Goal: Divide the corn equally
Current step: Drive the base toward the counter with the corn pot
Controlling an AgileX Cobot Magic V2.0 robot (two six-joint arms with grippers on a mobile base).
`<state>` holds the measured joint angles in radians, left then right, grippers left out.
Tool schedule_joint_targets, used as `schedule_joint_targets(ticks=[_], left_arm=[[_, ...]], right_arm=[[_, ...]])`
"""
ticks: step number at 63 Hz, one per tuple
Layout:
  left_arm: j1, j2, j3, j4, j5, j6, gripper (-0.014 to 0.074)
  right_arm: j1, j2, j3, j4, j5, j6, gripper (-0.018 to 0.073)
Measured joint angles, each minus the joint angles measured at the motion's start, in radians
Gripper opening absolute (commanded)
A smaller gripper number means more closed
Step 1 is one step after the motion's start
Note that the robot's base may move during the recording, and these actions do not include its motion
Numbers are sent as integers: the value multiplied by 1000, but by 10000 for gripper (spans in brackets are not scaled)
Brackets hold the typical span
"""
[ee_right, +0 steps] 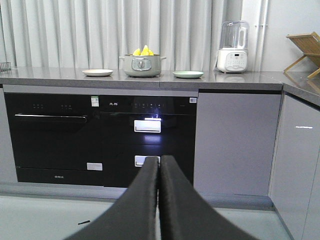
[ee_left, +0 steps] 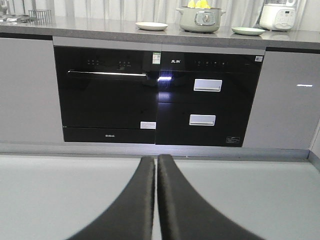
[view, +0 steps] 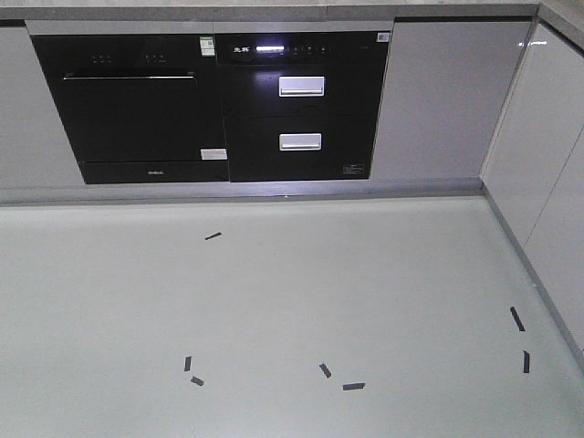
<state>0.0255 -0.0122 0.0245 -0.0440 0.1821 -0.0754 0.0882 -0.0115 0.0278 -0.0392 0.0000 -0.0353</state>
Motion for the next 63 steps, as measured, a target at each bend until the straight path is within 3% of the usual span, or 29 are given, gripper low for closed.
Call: schedule_joint_targets(ticks=[63], left_arm=[[0,0,0,0,0,0,-6]], right_arm=[[0,0,0,0,0,0,-5]])
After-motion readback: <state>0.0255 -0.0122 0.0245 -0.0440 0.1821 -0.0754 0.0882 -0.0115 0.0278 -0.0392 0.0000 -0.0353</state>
